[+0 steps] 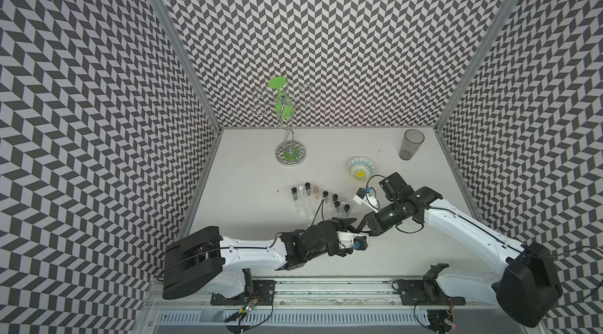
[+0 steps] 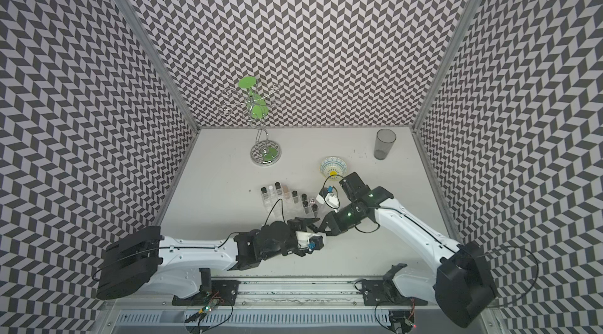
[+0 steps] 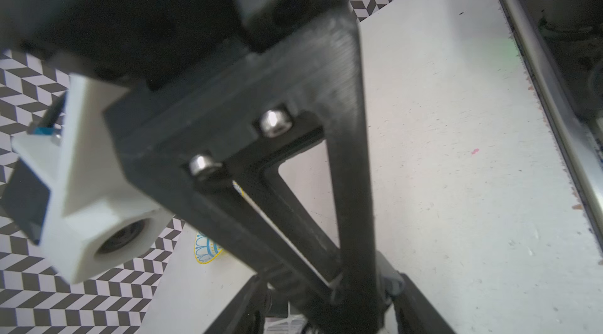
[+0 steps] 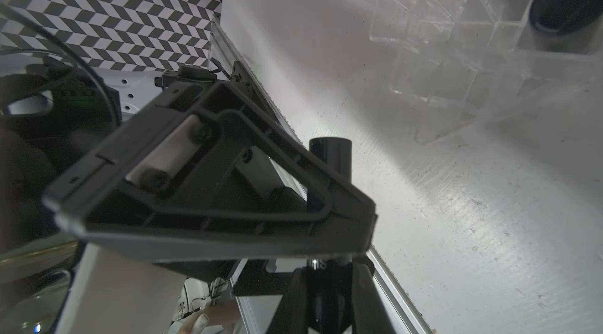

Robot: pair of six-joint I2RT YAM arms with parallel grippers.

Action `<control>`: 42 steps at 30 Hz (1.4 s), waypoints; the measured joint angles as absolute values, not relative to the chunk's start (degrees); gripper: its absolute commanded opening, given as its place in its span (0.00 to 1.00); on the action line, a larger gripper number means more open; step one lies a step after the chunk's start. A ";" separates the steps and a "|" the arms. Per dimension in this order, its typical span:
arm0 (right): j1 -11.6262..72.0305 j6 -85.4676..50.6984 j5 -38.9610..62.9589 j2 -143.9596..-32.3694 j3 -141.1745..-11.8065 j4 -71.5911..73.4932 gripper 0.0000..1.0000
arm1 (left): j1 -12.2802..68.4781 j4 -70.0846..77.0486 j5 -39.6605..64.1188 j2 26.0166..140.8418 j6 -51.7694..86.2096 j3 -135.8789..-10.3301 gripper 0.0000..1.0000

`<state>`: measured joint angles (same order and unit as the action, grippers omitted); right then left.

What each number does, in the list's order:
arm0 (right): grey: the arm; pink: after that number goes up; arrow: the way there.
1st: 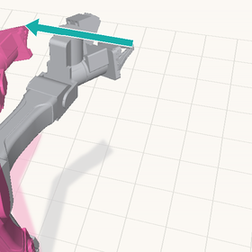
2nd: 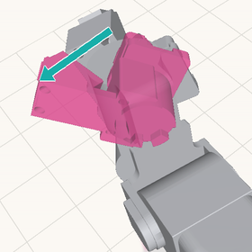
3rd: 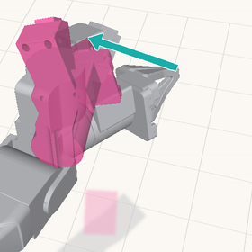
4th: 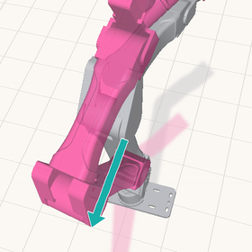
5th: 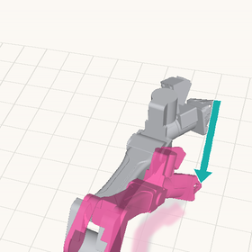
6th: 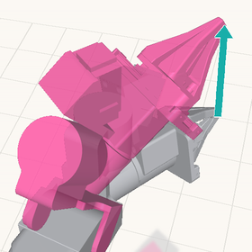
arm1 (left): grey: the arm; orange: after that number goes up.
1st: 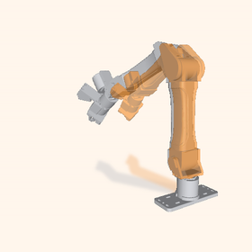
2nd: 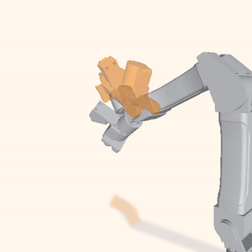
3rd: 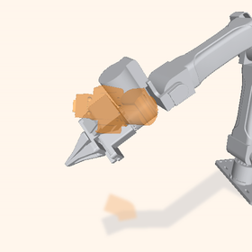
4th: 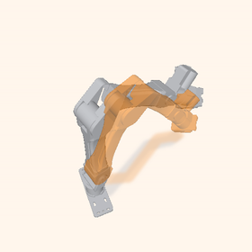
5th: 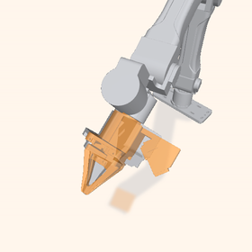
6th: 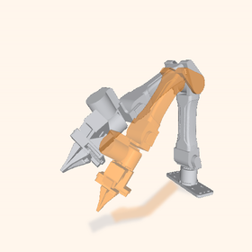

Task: Arrange the lipsticks in the organizer
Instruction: Adjust the lipstick.

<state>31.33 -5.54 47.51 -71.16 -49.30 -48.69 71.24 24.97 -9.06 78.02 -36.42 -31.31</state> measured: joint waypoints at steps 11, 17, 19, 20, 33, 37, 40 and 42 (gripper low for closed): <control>31.27 -4.95 47.77 -71.90 -49.39 -48.40 0.20 | 71.35 21.76 -7.25 77.58 -36.95 -31.62 0.22; 31.33 -5.41 48.42 -72.40 -49.43 -48.05 0.53 | 71.26 21.82 -7.11 77.10 -36.32 -31.62 0.11; 31.31 -5.91 48.12 -72.29 -49.50 -47.70 0.59 | 71.20 22.02 -7.40 76.69 -36.14 -31.62 0.09; 31.33 -6.83 47.51 -71.88 -49.56 -47.42 0.61 | 71.18 22.13 -7.79 76.40 -35.92 -31.59 0.06; 31.90 -26.22 36.01 -49.10 -38.19 -14.09 0.61 | 51.24 24.64 6.39 65.14 -8.84 -30.92 0.00; 32.64 -29.80 35.99 -48.88 -31.48 -0.25 0.60 | 43.05 29.47 19.81 63.99 3.11 -27.86 0.00; 32.97 -30.85 37.54 -53.56 -30.46 7.68 0.59 | 40.18 30.89 27.00 64.20 9.74 -26.13 0.00; 33.65 -30.65 38.37 -56.49 -31.03 10.98 0.59 | 39.16 31.53 29.78 64.36 13.21 -25.82 0.00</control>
<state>33.65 -30.65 38.37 -56.49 -31.03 10.98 39.16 31.53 29.78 64.36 13.21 -25.82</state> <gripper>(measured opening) 0.594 0.239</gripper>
